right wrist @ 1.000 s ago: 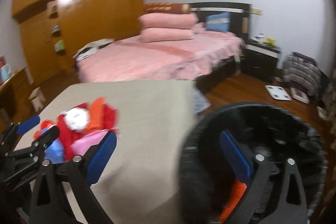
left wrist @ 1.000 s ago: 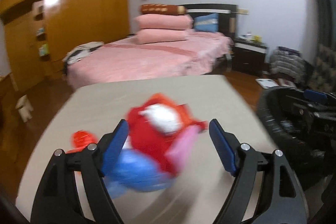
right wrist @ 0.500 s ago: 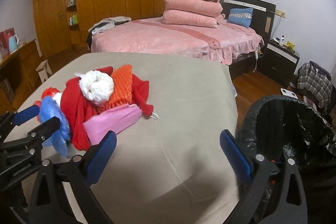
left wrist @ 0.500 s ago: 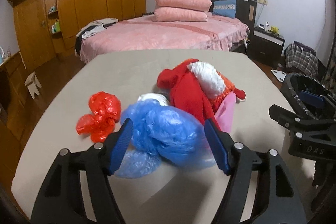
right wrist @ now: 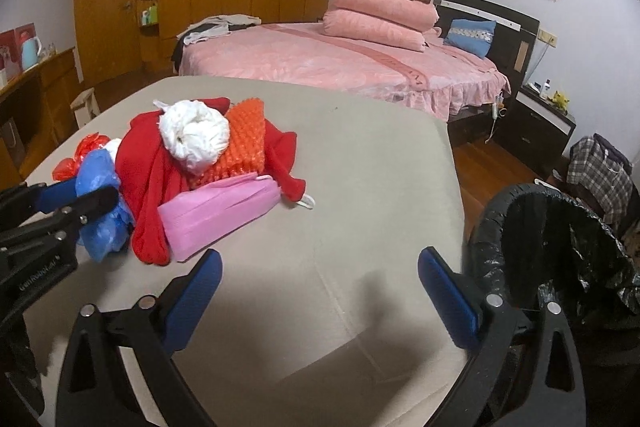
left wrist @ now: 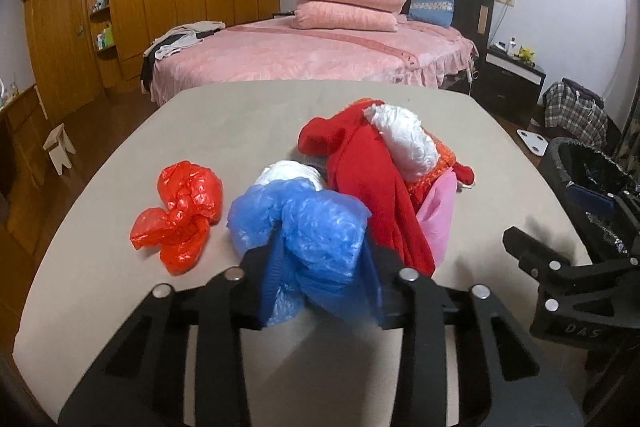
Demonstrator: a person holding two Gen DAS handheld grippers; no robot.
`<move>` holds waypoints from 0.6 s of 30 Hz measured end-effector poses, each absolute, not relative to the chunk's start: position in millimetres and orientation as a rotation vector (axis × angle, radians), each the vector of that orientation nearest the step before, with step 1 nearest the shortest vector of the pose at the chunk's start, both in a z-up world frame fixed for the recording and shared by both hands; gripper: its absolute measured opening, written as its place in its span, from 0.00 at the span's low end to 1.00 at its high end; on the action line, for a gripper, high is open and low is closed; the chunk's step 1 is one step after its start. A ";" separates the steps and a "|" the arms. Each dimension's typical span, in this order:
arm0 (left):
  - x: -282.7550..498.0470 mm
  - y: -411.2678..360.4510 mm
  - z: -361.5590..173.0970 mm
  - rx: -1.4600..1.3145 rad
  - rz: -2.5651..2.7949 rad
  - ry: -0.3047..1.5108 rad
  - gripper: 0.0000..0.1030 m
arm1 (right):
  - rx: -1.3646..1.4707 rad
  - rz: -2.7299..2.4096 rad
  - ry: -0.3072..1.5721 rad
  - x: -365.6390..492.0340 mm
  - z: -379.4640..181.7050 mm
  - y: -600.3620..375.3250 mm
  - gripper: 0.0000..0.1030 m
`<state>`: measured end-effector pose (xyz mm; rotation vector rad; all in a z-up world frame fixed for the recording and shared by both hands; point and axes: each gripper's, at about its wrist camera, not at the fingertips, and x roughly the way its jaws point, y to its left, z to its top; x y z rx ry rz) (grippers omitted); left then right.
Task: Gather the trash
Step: 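Grasp the blue plastic bag with the left gripper while the right grasps the white tissue ball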
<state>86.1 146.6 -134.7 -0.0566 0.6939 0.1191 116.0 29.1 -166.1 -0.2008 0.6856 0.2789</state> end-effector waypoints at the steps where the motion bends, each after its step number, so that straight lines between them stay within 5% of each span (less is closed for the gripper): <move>1: 84.2 148.6 -133.4 -0.069 0.118 0.684 0.31 | -0.200 0.279 0.684 115.0 -166.3 29.4 0.93; 18: 52.4 196.9 -115.2 -0.133 0.227 0.610 0.30 | -0.172 0.348 0.623 106.4 -147.1 50.5 0.90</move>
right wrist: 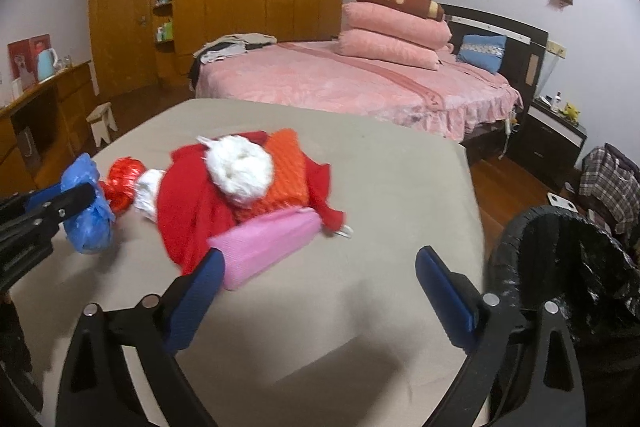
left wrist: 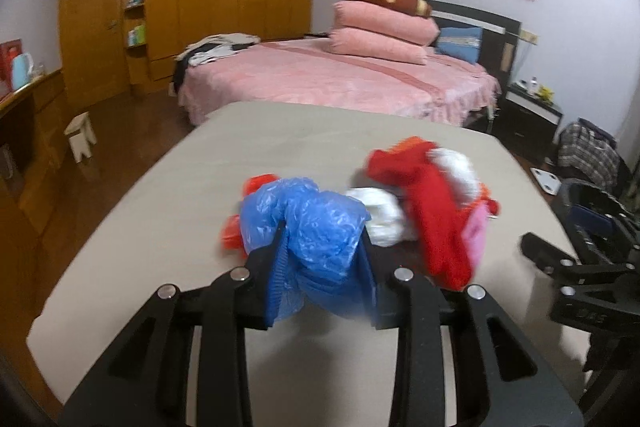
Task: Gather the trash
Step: 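Grasp the blue plastic bag with the left gripper while the right grasps the white tissue ball, then carry the blue bag and white tissue over the bin and release both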
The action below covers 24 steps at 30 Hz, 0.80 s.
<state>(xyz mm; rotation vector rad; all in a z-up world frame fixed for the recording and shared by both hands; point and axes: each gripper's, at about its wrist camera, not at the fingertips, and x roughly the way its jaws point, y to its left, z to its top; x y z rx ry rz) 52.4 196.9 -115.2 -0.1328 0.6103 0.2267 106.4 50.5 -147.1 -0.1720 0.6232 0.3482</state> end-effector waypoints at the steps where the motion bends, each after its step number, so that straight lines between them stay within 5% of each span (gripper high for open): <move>1: 51.3 201.9 -115.9 -0.141 0.235 0.611 0.30 | -0.175 0.354 0.623 106.8 -147.1 54.0 0.90; 16: 83.1 203.0 -109.2 -0.155 0.219 0.564 0.30 | -0.139 0.429 0.616 138.1 -134.4 96.0 0.67; 24: 89.5 208.2 -118.3 -0.156 0.234 0.574 0.30 | -0.134 0.456 0.679 160.9 -159.8 113.4 0.39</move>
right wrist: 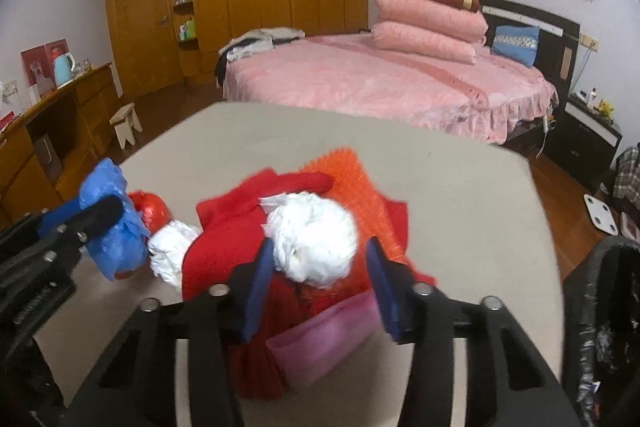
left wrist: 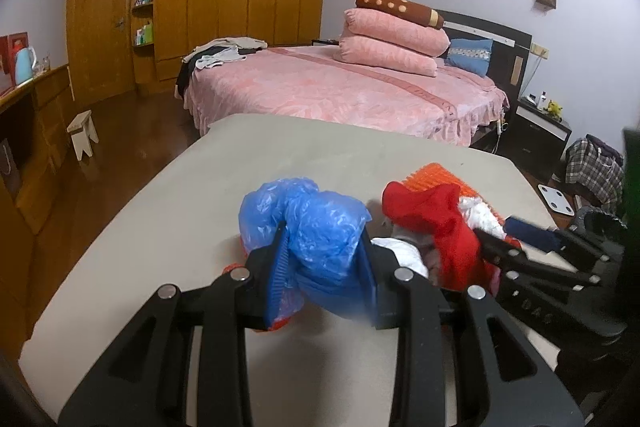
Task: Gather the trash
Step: 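Carry the blue bag and white tissue over the bin and release both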
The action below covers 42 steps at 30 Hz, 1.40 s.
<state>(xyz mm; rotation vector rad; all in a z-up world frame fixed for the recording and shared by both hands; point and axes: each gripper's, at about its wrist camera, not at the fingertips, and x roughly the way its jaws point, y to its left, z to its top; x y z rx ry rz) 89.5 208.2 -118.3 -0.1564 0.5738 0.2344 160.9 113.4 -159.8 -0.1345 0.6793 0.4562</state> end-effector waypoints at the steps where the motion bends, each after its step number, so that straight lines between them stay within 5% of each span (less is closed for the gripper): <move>1: 89.3 208.6 -119.4 -0.156 0.236 0.573 0.30 | -0.140 0.456 0.681 160.0 -163.2 114.2 0.39; 5: 90.9 205.5 -121.0 -0.140 0.236 0.573 0.30 | -0.143 0.473 0.666 155.0 -162.2 114.7 0.31; 21: 80.9 172.2 -91.4 -0.122 0.147 0.517 0.30 | -0.042 0.501 0.595 124.7 -113.4 63.1 0.31; 42: 118.4 -11.4 -81.2 -0.065 -0.294 0.518 0.30 | 0.058 0.074 0.588 105.2 -90.3 -149.7 0.31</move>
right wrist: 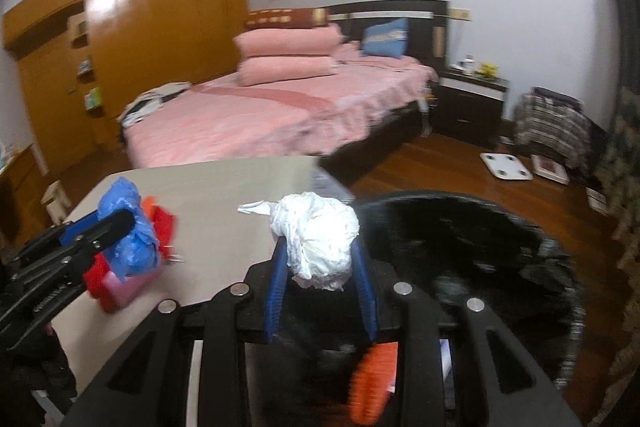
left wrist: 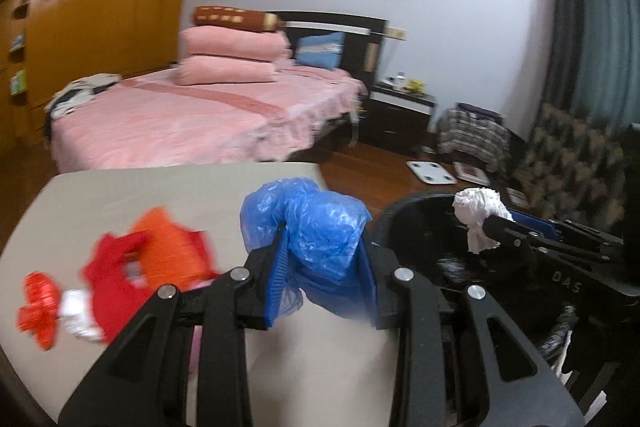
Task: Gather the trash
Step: 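Carry the blue bag and white tissue over the bin and release both, then grasp the red plastic bag with the left gripper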
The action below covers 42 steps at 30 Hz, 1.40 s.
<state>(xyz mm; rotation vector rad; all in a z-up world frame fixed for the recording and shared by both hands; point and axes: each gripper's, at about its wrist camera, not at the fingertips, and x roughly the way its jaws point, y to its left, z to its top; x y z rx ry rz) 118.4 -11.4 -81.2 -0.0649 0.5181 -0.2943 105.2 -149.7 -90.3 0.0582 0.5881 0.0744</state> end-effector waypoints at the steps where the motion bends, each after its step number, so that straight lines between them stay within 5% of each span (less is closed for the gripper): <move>1: 121.9 -24.0 -81.9 -0.061 -0.320 0.520 0.30 | 0.064 0.050 0.586 104.7 -90.2 -161.5 0.31; 7: 143.7 -87.8 -87.4 -0.063 -0.457 0.543 0.32 | 0.081 -0.063 0.576 99.3 -90.7 -211.4 0.32; 9: 149.7 -104.7 -92.7 -0.072 -0.498 0.559 0.45 | 0.083 -0.103 0.580 97.5 -93.1 -226.7 0.38; 11: 154.9 -115.2 -99.4 -0.075 -0.522 0.574 0.61 | 0.085 -0.137 0.580 96.4 -94.2 -235.2 0.51; 17: 153.4 -87.0 -112.6 -0.061 -0.429 0.598 0.79 | 0.092 -0.177 0.562 93.7 -96.0 -242.9 0.93; 42: 74.8 182.8 -129.0 -0.097 0.204 0.625 0.85 | -0.098 0.272 0.599 129.6 -152.2 40.9 0.94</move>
